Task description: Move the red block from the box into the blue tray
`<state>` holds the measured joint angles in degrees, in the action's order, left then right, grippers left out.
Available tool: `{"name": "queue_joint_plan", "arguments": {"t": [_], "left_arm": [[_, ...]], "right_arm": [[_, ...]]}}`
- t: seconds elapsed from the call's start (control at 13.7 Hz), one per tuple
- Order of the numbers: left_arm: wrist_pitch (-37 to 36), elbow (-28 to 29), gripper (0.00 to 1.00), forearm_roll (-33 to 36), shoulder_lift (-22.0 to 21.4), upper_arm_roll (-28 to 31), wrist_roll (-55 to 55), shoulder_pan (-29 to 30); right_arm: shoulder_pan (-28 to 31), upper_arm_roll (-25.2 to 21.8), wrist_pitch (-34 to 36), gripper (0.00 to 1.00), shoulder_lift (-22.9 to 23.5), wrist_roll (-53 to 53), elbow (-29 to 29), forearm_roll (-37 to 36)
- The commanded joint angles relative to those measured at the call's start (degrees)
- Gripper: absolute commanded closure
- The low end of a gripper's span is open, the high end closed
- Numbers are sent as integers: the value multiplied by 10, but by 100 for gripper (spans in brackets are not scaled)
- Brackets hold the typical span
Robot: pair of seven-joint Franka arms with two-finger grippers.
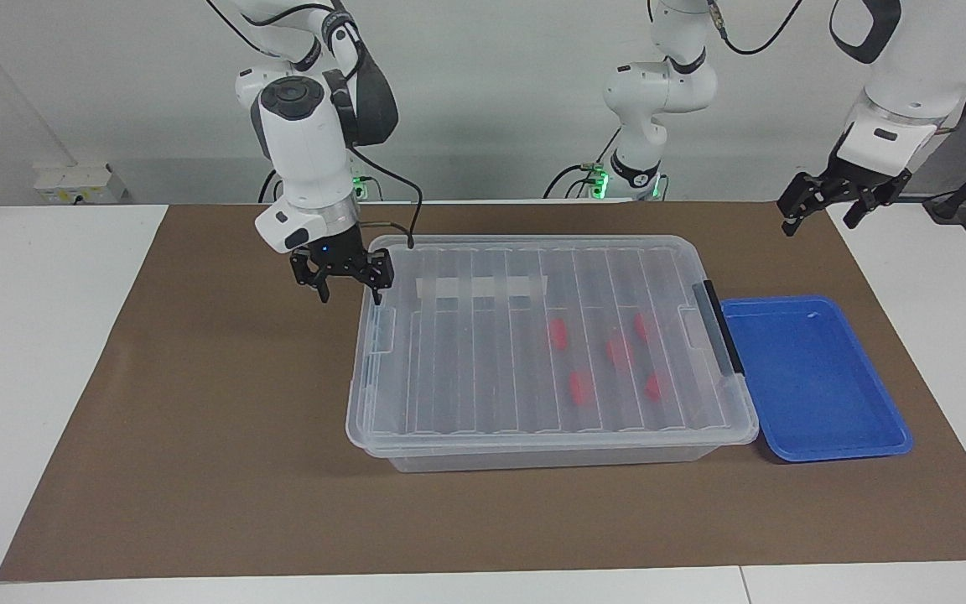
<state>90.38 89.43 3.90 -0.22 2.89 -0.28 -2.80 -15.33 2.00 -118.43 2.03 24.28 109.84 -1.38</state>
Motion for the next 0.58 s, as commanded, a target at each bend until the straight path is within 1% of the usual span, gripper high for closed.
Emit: {"name": "queue_joint_plan", "arguments": {"t": [0.0, 0.51], "left_arm": [[1, 16, 0, -7, -14, 7, 2, -5], [1, 16, 0, -7, -14, 6, 2, -5]], "right_arm": [[-2, 1, -10, 9, -4, -14, 22, -6], [-2, 1, -3, 9, -13, -23, 41, -7]]}}
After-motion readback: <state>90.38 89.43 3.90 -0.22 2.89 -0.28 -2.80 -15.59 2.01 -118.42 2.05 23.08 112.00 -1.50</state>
